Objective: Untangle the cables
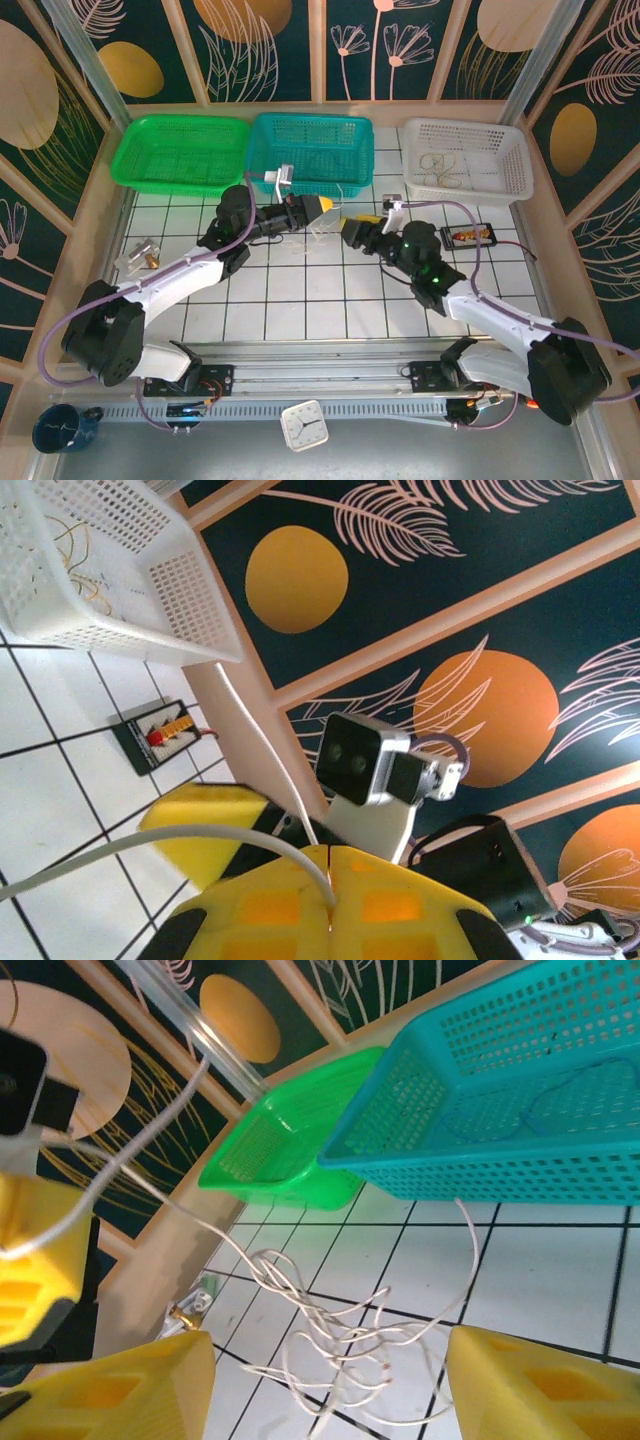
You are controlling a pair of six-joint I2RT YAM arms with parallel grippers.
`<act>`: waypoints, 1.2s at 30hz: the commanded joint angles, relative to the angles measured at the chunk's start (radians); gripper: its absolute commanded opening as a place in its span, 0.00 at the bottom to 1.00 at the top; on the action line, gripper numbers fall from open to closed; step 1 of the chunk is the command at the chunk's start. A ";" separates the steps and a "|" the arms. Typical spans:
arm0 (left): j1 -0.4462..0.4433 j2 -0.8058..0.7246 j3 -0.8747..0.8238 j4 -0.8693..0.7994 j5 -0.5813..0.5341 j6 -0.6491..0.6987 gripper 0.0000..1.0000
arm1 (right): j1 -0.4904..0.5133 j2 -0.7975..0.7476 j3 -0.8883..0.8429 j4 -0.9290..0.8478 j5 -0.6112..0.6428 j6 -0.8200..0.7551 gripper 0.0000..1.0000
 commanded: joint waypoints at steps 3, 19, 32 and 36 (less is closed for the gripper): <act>-0.002 0.000 0.039 0.060 0.005 -0.036 0.00 | 0.057 0.100 0.056 0.185 0.025 -0.040 0.62; -0.002 -0.002 0.078 0.094 0.014 -0.084 0.00 | 0.074 0.305 0.223 0.261 0.146 -0.087 0.59; -0.002 -0.018 0.083 0.142 0.014 -0.131 0.00 | 0.071 0.422 0.266 0.305 0.142 -0.055 0.30; -0.002 -0.024 0.102 0.145 0.011 -0.137 0.00 | 0.065 0.430 0.231 0.312 0.154 -0.047 0.15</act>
